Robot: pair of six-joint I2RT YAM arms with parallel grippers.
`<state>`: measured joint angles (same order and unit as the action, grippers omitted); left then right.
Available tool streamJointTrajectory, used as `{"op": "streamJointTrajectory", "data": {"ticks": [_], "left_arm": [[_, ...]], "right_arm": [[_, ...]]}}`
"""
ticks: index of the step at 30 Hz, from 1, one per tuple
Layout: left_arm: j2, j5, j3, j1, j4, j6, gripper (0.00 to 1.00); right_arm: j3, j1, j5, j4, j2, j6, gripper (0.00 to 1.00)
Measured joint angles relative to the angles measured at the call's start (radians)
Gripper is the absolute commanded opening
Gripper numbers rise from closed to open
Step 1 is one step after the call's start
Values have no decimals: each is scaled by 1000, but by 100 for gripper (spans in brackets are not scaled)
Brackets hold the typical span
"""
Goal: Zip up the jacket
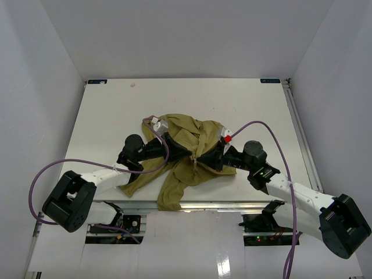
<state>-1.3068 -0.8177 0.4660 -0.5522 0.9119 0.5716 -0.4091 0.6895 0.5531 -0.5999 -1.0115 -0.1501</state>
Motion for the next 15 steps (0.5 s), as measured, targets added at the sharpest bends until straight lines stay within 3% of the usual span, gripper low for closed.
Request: {"op": "streamJointTrajectory", "data": {"ticks": [15], "left_arm": [[1,7,0,0,0,-6,0]], "right_arm": [[0,0,0,1,0,0,8]]}}
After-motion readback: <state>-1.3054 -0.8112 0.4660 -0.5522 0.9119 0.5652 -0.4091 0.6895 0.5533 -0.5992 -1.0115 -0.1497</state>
